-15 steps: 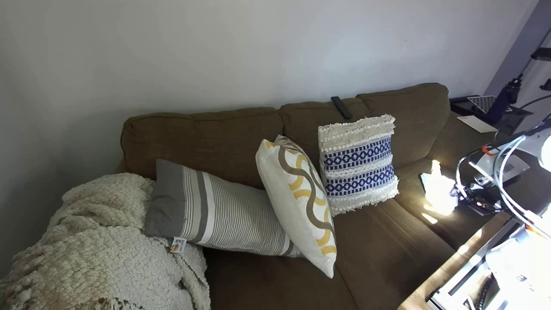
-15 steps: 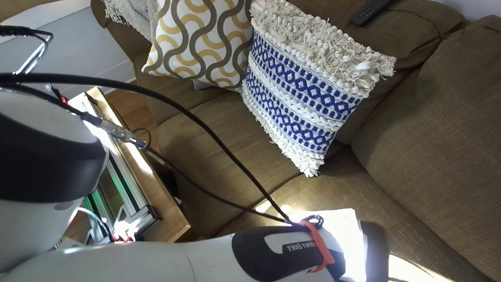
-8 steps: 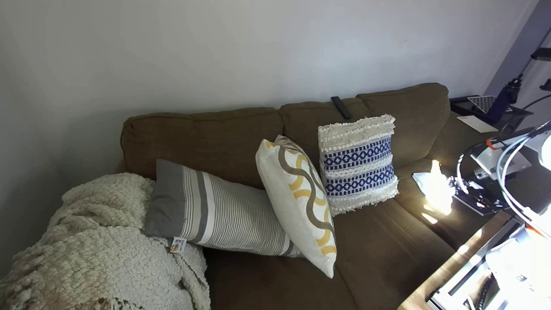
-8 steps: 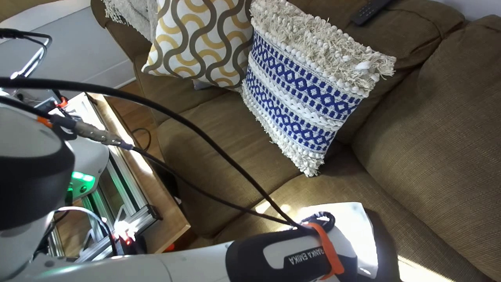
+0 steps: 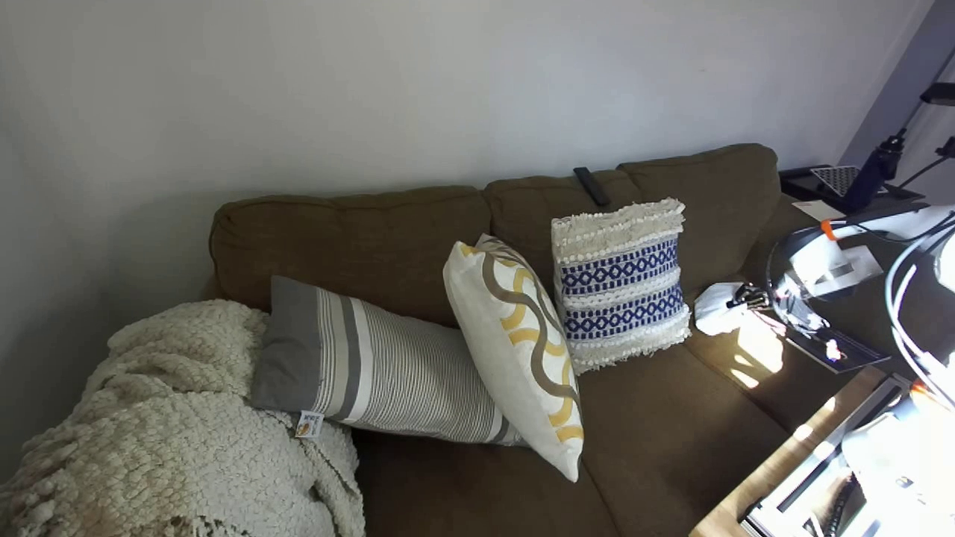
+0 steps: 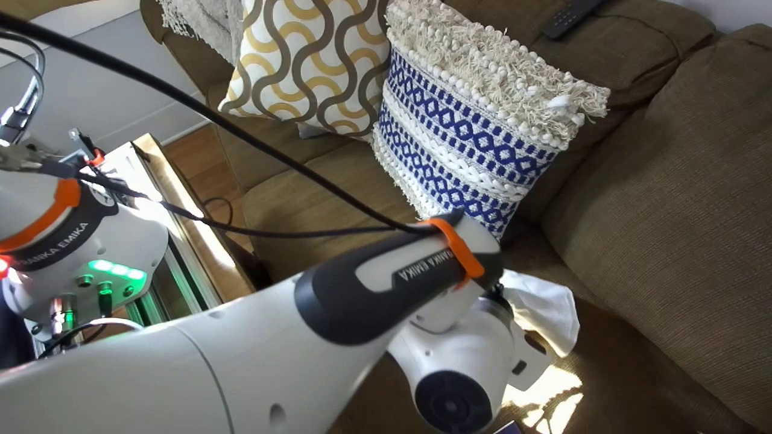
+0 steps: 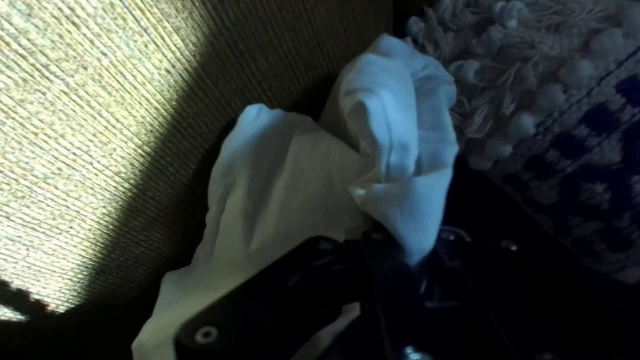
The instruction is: Fold the white cloth in half, pick up the white cloth and put it on top of the far right throw pillow
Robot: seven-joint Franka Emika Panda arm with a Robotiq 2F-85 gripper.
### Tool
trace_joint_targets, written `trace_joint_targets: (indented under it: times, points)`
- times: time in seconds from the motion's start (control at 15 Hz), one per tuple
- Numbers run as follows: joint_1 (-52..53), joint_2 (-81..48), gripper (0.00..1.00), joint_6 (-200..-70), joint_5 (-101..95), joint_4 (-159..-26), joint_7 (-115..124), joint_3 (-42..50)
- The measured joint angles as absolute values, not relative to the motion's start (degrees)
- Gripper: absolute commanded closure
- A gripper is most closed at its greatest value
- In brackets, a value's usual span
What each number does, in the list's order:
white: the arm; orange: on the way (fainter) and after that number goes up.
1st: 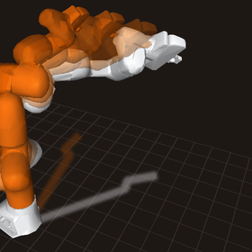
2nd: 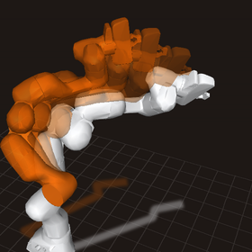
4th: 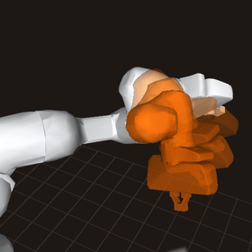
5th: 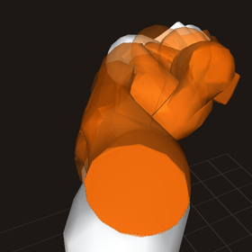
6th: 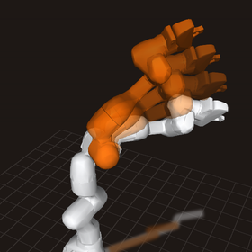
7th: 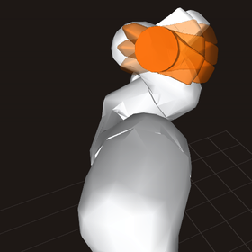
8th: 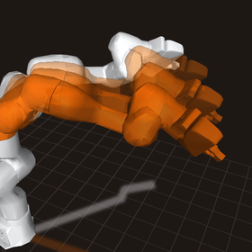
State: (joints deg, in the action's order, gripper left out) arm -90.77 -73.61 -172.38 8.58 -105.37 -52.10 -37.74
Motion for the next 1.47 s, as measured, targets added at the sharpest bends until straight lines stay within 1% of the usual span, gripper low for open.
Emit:
trace_joint_targets:
  times: [0.13, 0.2, 0.27, 0.33, 0.6, 0.73, 0.93, 1.13, 1.47]
  points:
    - [-92.2, -72.4, 0.97, -177.8, 4.0, -112.2, -53.3, -40.8]
    - [-92.9, -71.5, 0.88, -180.3, 1.5, -115.6, -53.2, -41.9]
    - [-93.0, -70.9, 0.88, -181.2, 0.1, -117.5, -52.0, -42.2]
    - [-92.9, -70.9, 0.97, -181.2, -0.7, -117.4, -51.0, -42.1]
    - [-92.7, -71.2, 0.97, -181.8, -4.9, -117.1, -49.4, -41.8]
    - [-91.8, -71.8, 0.97, -186.5, -9.8, -118.3, -49.3, -43.0]
    - [-87.7, -70.2, 0.97, -195.6, -16.5, -121.2, -47.2, -45.4]
    - [-82.8, -65.4, 0.97, -204.2, -22.6, -123.9, -42.8, -47.2]
    - [-74.6, -53.2, 0.97, -218.5, -31.5, -126.4, -32.9, -46.8]
